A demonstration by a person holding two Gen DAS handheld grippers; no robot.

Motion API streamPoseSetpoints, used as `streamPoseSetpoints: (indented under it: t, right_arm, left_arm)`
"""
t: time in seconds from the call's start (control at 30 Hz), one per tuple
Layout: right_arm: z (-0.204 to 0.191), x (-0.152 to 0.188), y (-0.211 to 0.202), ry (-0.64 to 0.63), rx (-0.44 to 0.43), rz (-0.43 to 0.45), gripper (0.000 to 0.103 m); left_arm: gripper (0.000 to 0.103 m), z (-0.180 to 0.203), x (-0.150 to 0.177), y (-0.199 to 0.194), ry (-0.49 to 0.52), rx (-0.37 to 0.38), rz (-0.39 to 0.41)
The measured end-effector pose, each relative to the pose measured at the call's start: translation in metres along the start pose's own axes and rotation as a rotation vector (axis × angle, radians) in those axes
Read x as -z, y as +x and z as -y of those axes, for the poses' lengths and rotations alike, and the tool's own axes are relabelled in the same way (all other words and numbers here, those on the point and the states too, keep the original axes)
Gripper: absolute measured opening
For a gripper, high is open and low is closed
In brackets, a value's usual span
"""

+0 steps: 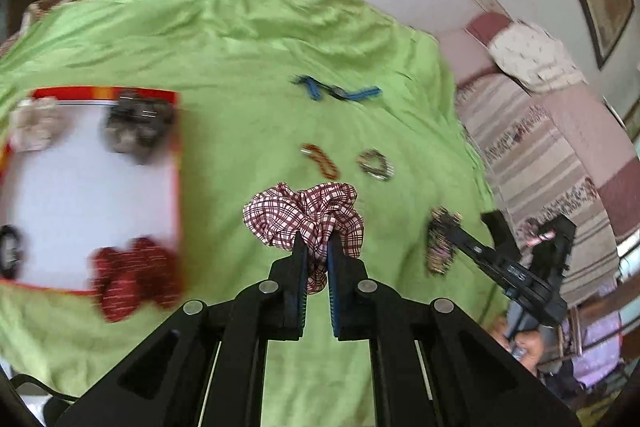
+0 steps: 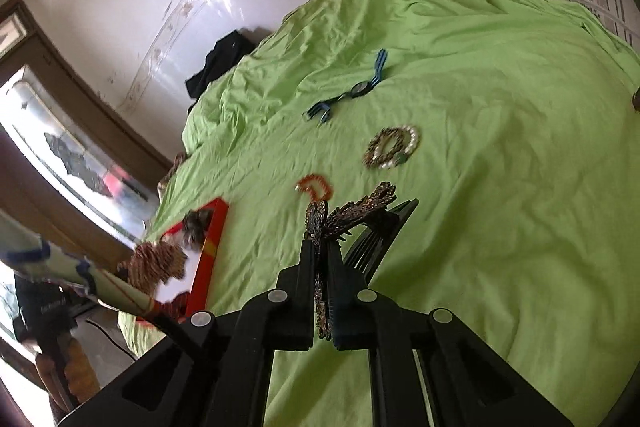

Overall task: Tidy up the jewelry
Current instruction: 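Carry the plaid scrunchie and gold clip into the tray and open both grippers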

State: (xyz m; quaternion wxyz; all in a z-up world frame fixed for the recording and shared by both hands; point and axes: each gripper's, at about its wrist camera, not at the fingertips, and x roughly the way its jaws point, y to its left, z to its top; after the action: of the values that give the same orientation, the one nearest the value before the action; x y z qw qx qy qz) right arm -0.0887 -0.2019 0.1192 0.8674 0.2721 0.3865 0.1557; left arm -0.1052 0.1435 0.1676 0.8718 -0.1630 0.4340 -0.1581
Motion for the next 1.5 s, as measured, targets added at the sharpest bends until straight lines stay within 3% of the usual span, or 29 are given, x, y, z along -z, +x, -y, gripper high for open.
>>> streamPoseSetpoints:
  t: [0.2, 0.37, 0.6, 0.8, 1.0, 1.17, 1.5]
  right_arm:
    - [-0.052, 0.004, 0.011, -0.104, -0.012, -0.038, 0.007]
    - [-0.101, 0.007, 0.04, -0.19, -0.04, -0.088, 0.007]
    - [-0.177, 0.015, 0.098, -0.305, -0.094, -0.182, 0.006]
    - [-0.233, 0.026, 0.153, -0.381, -0.126, -0.253, 0.006]
    - [-0.261, 0.042, 0.201, -0.41, -0.122, -0.32, 0.006]
    - [-0.272, 0.058, 0.224, -0.486, -0.066, -0.337, 0.006]
    - [-0.272, 0.067, 0.249, -0.515, -0.005, -0.362, 0.006]
  left_arm:
    - [0.008, -0.066, -0.002, -0.053, -0.039, -0.156, 0.077]
    - [0.008, -0.127, -0.007, -0.077, -0.109, -0.243, 0.101]
    - [0.008, -0.198, -0.018, -0.072, -0.191, -0.312, 0.092]
    - [0.008, -0.234, -0.026, -0.053, -0.155, -0.482, 0.059]
    - [0.008, -0.262, -0.017, -0.039, -0.162, -0.52, 0.002]
    - [0.009, -0.279, -0.008, -0.034, -0.184, -0.532, -0.02]
    - [0.013, -0.281, -0.003, -0.047, -0.225, -0.471, 0.028]
